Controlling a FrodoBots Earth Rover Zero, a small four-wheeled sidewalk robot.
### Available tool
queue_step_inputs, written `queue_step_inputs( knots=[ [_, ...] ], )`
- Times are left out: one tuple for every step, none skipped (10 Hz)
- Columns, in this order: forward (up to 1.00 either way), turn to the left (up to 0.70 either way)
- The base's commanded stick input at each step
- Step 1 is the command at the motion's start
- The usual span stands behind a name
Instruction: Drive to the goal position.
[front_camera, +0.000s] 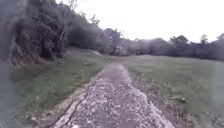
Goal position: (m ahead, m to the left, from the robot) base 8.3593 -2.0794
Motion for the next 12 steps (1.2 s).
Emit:
queue_step_inputs(
  knots=[
    [0.85,0.0],
    [0.85,0.0],
    [0.85,0.0],
    [0.85,-0.01],
    [0.85,-0.04],
    [0.85,-0.18],
    [0.85,-0.28],
    [0.85,-0.33],
    [0.85,-0.16],
    [0.85,0.0],
    [0.85,0.0],
    [0.85,0.0]
  ],
)
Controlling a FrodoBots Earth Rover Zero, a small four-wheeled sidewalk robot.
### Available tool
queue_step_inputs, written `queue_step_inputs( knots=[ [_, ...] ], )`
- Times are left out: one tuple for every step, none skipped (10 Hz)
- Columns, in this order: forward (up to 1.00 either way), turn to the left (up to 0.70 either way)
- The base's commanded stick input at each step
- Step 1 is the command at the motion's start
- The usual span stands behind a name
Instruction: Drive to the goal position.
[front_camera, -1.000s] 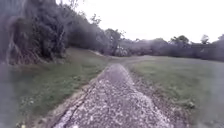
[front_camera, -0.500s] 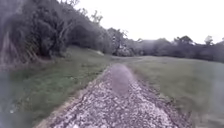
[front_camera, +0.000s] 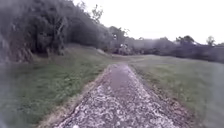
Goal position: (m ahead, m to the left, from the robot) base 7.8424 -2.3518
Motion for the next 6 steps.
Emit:
queue_step_inputs(
  knots=[
    [0.85,0.0],
    [0.85,0.0],
    [0.85,0.0],
    [0.85,0.0],
    [0.85,0.0],
    [0.85,0.0]
  ],
)
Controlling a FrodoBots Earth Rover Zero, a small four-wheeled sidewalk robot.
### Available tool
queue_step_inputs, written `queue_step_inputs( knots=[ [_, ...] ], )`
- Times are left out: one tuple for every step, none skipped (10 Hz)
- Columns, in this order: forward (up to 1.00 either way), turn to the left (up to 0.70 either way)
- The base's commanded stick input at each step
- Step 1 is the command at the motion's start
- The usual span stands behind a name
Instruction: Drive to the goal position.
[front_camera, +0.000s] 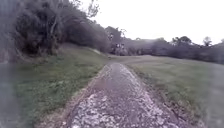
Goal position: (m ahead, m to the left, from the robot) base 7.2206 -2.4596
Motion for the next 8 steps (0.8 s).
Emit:
queue_step_inputs(
  knots=[
    [0.85,0.0],
    [0.85,0.0],
    [0.85,0.0],
    [0.85,0.0],
    [0.85,0.0],
    [0.85,0.0],
    [0.85,0.0],
    [0.85,0.0]
  ],
)
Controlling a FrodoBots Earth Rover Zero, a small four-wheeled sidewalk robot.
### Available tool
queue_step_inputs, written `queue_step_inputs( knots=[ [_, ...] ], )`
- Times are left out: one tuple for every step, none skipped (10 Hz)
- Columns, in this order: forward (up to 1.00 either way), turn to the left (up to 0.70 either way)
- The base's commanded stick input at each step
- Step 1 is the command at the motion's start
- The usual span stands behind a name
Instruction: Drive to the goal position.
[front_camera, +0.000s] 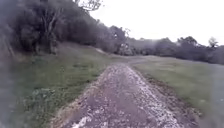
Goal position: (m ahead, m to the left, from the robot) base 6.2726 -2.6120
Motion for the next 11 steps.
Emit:
queue_step_inputs(
  knots=[
    [0.85,0.0],
    [0.85,0.0],
    [0.85,-0.02],
    [0.85,-0.13],
    [0.85,-0.34],
    [0.85,-0.34],
    [0.85,-0.34],
    [0.85,-0.34],
    [0.85,-0.34],
    [0.85,0.0],
    [0.85,0.0]
  ],
)
